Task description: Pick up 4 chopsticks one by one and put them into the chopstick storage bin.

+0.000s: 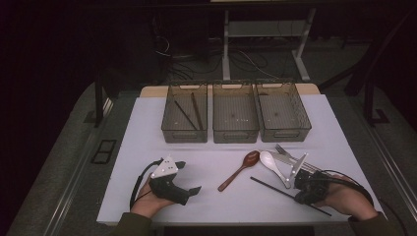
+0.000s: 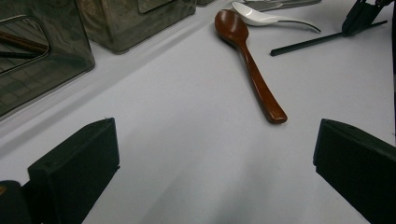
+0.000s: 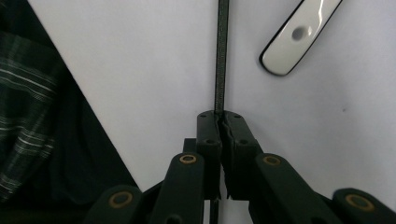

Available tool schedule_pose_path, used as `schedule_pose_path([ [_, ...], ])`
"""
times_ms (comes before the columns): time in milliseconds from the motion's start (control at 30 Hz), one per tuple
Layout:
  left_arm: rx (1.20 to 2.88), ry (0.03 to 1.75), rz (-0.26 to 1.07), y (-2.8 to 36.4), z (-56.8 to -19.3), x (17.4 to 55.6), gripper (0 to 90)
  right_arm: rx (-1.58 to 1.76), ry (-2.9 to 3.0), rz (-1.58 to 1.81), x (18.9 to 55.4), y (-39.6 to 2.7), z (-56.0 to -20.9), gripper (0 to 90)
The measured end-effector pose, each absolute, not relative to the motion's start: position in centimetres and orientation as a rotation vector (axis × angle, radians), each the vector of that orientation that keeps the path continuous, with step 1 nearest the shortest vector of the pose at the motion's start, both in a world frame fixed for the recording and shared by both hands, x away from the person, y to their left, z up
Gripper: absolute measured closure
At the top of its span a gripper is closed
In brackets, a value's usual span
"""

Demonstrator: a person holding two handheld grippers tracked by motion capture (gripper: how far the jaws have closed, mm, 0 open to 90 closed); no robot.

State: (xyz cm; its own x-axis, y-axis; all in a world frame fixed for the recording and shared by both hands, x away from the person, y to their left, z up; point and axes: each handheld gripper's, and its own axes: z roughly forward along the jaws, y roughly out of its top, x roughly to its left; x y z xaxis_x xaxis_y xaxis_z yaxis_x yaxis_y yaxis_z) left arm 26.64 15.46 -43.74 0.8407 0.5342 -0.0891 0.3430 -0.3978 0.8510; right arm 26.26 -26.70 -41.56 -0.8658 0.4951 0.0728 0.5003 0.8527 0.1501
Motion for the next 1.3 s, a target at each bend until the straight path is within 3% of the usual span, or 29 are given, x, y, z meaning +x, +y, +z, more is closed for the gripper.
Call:
schedule_pose_path([
  [633, 2.025, 0.645, 0.243, 15.4, -43.7, 26.6, 0.0, -0.881, -2.902, -0.75, 26.9, -28.5, -39.3, 85.5],
  [1300, 2.029, 0.644, 0.24, 15.5, -43.8, 26.7, 0.0, -1.035, -2.775, -1.187, 29.0, -28.5, -39.6, 85.5],
])
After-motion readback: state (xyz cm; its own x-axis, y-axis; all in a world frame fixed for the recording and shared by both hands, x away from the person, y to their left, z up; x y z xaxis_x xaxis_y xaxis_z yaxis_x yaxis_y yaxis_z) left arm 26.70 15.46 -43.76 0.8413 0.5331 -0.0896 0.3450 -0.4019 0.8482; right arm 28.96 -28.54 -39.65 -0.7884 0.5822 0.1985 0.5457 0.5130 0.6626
